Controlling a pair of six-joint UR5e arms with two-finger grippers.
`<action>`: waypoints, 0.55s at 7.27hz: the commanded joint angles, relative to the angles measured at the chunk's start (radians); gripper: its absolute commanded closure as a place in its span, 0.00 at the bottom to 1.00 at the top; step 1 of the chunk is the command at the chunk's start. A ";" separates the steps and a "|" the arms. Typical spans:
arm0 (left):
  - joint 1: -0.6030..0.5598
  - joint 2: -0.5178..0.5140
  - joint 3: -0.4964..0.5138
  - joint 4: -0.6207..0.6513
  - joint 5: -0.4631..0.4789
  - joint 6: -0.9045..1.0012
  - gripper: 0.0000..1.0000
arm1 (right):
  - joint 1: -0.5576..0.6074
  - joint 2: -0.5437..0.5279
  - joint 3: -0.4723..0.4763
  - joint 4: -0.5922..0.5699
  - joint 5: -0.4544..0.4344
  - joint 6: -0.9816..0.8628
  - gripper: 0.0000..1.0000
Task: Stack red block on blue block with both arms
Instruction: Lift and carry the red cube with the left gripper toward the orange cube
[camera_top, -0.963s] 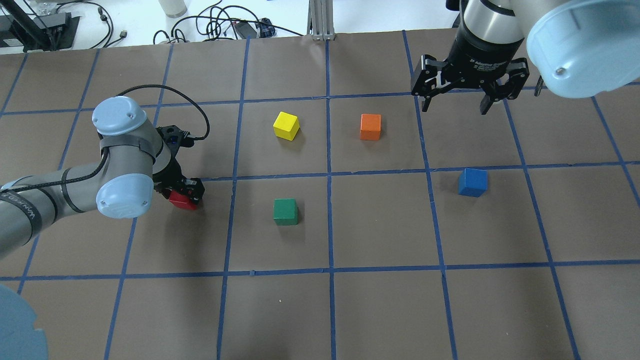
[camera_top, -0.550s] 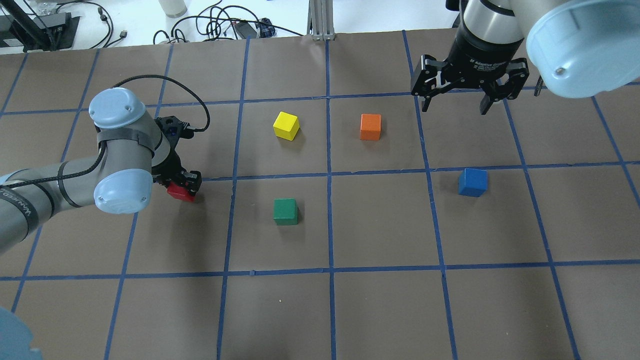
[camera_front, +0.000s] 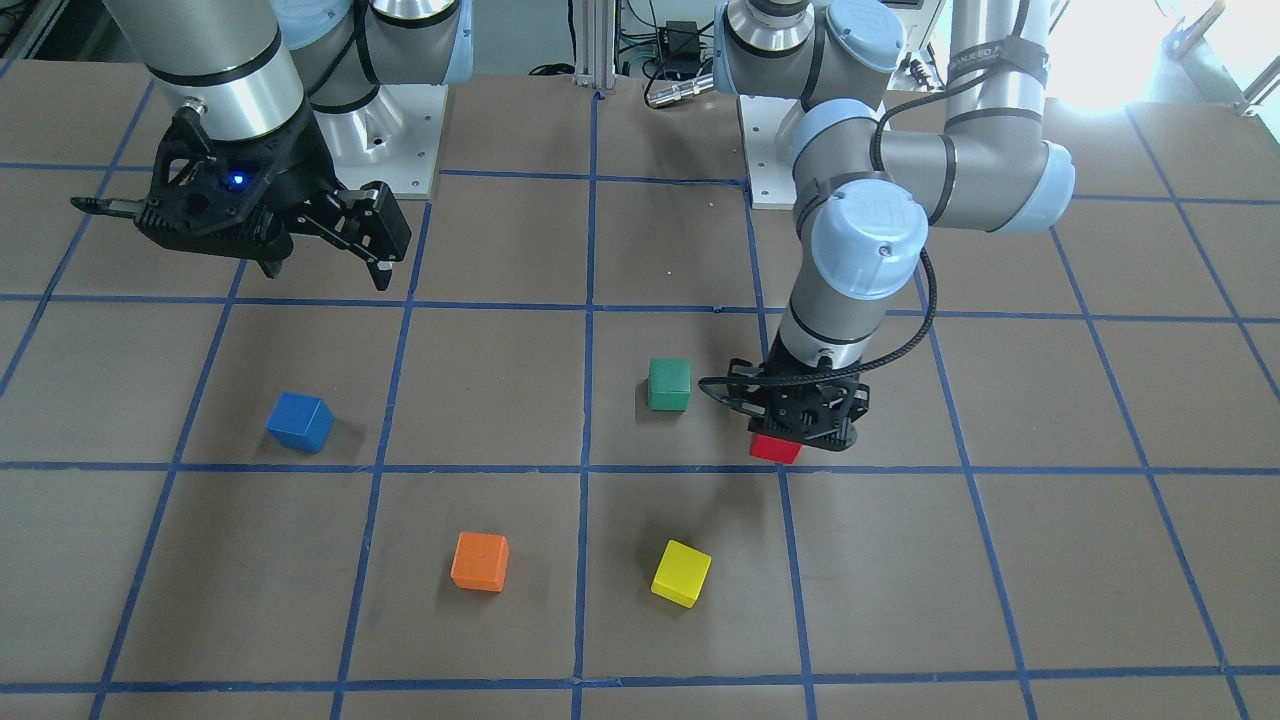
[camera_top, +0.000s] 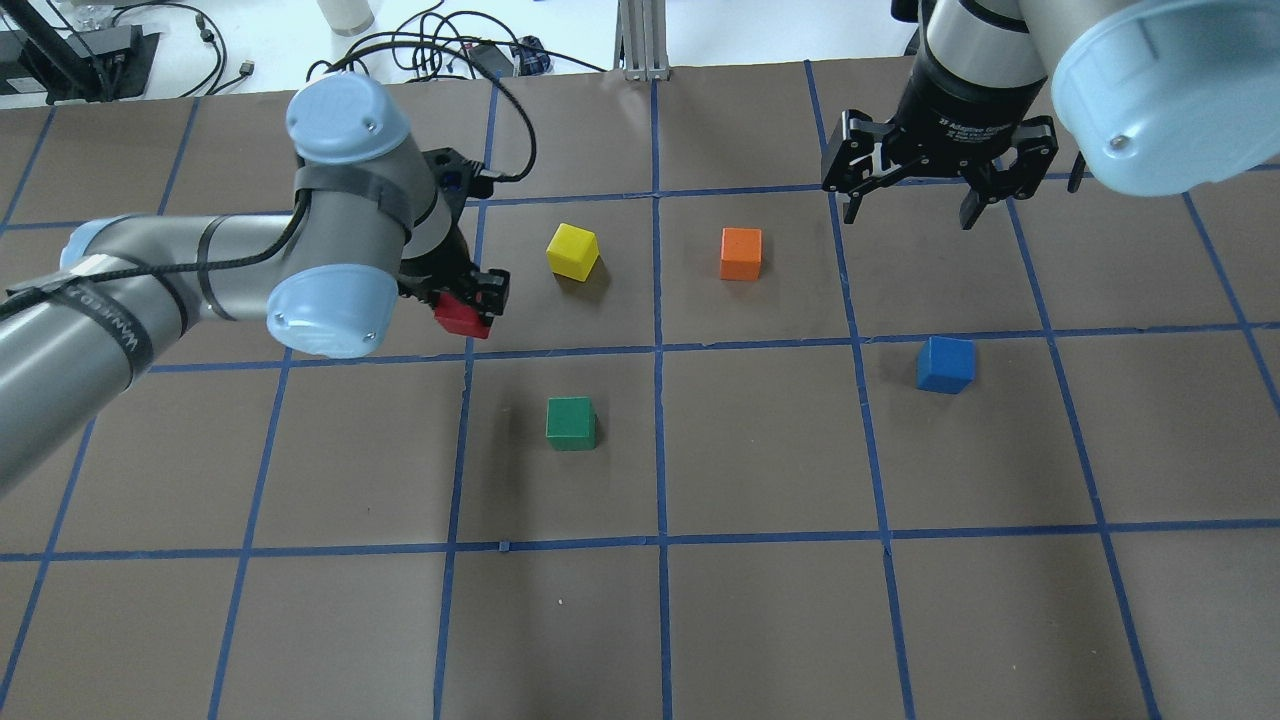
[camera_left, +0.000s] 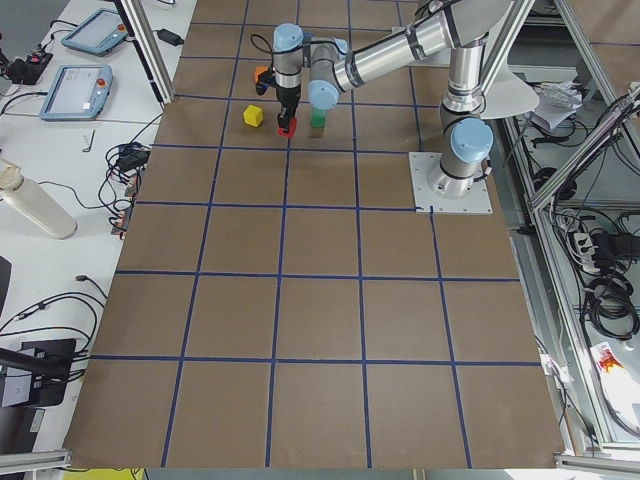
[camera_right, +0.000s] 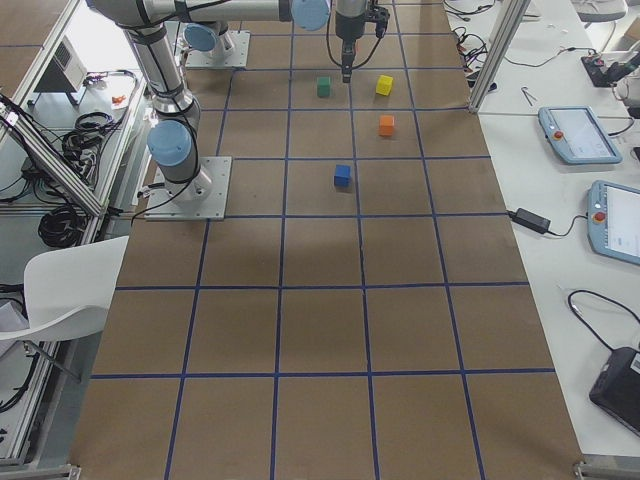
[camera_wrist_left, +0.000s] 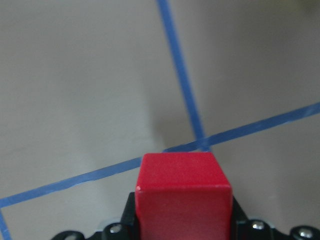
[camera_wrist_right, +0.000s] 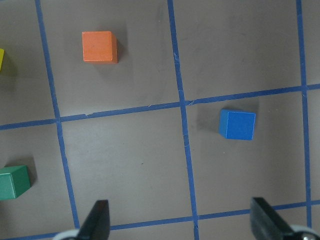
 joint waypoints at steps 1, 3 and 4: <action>-0.182 -0.059 0.148 -0.104 -0.071 -0.288 0.95 | 0.000 -0.001 0.000 -0.002 -0.001 0.000 0.00; -0.270 -0.126 0.156 -0.046 -0.097 -0.406 0.95 | -0.002 -0.004 0.002 0.000 -0.001 0.000 0.00; -0.296 -0.170 0.158 0.010 -0.097 -0.460 0.94 | 0.000 -0.002 0.002 0.002 -0.001 -0.003 0.00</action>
